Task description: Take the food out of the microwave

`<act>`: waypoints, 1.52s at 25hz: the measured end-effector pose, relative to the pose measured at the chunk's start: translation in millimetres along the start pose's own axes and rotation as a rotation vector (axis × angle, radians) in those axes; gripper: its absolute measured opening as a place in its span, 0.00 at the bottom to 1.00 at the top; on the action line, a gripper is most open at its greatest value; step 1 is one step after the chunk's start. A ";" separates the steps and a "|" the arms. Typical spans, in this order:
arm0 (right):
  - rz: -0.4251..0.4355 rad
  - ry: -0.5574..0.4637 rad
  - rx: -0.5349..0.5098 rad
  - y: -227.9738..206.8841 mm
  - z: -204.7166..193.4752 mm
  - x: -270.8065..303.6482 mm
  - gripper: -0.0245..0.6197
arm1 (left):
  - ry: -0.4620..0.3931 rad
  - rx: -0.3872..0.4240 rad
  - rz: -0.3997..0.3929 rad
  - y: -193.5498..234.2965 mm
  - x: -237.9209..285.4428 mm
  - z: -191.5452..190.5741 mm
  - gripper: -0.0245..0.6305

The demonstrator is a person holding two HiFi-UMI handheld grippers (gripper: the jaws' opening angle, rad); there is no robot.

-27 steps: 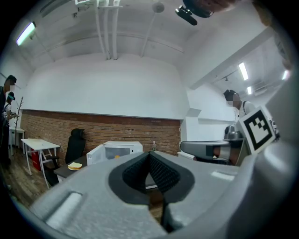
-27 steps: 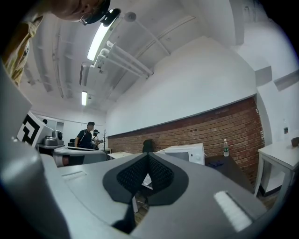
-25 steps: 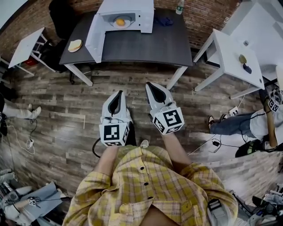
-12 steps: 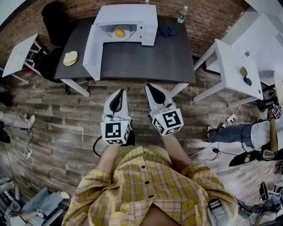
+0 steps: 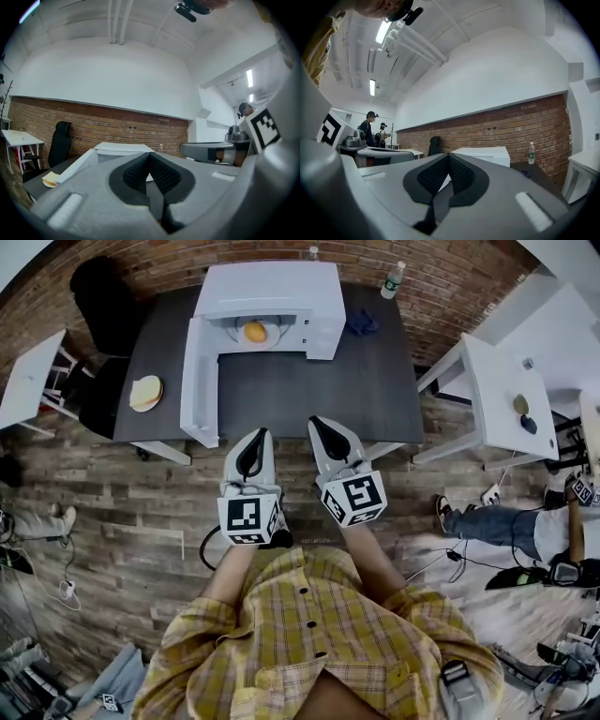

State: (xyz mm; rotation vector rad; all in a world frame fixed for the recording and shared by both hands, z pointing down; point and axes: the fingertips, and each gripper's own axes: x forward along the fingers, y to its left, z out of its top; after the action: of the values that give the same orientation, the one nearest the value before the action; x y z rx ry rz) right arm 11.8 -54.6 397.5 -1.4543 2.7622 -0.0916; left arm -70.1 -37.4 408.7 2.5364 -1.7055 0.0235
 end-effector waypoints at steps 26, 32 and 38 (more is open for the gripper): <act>-0.085 0.075 -0.008 -27.1 -9.1 110.7 0.04 | 0.046 -0.092 -0.071 85.5 90.5 -12.0 0.04; -0.074 0.061 -0.003 -48.9 -10.9 118.1 0.04 | 0.080 -0.150 -0.049 84.5 117.6 -26.3 0.04; -0.053 0.053 0.018 -75.3 -17.1 125.9 0.04 | 0.112 -0.224 -0.020 84.1 150.2 -47.8 0.04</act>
State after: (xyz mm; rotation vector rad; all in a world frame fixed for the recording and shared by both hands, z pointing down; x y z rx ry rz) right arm 1.8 -200.1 420.5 -1.5436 2.7561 -0.1575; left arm -89.4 -203.8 470.5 2.3428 -1.5472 -0.0246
